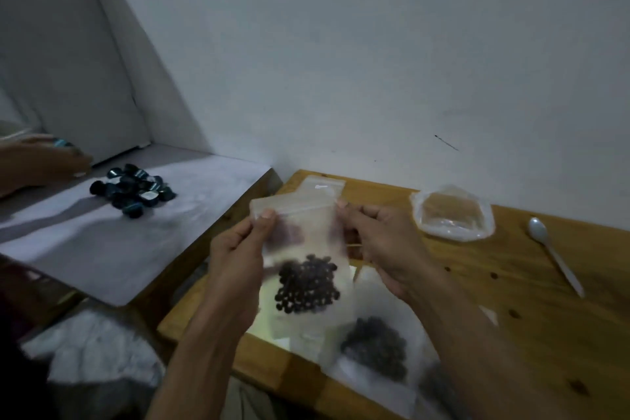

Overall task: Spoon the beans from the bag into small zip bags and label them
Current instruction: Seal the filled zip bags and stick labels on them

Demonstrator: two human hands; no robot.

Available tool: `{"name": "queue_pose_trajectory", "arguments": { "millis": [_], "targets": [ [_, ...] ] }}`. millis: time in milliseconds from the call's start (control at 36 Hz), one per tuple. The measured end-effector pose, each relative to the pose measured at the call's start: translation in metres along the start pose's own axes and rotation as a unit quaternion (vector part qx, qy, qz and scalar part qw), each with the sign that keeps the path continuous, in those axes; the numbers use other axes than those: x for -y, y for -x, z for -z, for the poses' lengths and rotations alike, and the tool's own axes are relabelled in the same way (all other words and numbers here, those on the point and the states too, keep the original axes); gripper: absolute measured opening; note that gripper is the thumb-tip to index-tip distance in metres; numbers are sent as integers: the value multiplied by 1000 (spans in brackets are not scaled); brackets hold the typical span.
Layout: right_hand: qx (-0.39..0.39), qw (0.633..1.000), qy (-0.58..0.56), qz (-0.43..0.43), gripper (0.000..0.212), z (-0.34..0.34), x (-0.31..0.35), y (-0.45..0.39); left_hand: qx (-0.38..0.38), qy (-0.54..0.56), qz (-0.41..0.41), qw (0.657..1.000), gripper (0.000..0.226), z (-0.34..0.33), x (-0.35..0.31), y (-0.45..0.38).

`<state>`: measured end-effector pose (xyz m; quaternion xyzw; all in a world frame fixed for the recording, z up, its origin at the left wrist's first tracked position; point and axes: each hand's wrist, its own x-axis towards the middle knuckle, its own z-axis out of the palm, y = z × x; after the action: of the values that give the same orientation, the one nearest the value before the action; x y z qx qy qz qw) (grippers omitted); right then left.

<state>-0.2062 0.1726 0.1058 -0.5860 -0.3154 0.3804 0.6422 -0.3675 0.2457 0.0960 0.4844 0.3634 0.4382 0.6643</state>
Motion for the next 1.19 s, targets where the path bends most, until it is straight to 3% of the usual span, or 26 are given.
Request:
{"name": "queue_pose_trajectory", "arguments": {
  "millis": [83, 194, 333, 583, 778, 833, 889, 1000, 1083, 1194],
  "targets": [
    [-9, 980, 192, 45, 28, -16, -20, -19, -87, -21, -30, 996, 24, 31, -5, -12],
    [27, 908, 417, 26, 38, -26, -45, -42, -168, -40, -53, 984, 25, 61, -10, -26],
    [45, 873, 484, -26, 50, -32, -69, -60, -196, -38, -47, 979, 26, 81, -6, -36],
    [-3, 831, 554, -49, 39, -56, -86, -68, -179, -25, -34, 983, 23, 87, -1, -46],
    [-3, 848, 528, -57, 35, -58, -82, -69, -176, -21, -23, 984, 23, 92, -1, -51],
    [1, 869, 492, -42, 35, -56, -70, -64, -176, -20, -16, 984, 24, 92, -2, -51],
    [-7, 899, 439, 0, 31, -55, -54, -56, -170, -27, -14, 985, 25, 91, -2, -50],
    [17, 924, 366, 113, 23, -60, -16, -35, -134, -46, -5, 990, 25, 78, -1, -47],
    [51, 924, 354, 134, 19, -70, -4, -29, -100, -35, 21, 994, 25, 63, 1, -45],
    [57, 898, 412, 144, 16, -81, -8, -33, -74, -40, 22, 996, 23, 50, 4, -42]
  ]
}}
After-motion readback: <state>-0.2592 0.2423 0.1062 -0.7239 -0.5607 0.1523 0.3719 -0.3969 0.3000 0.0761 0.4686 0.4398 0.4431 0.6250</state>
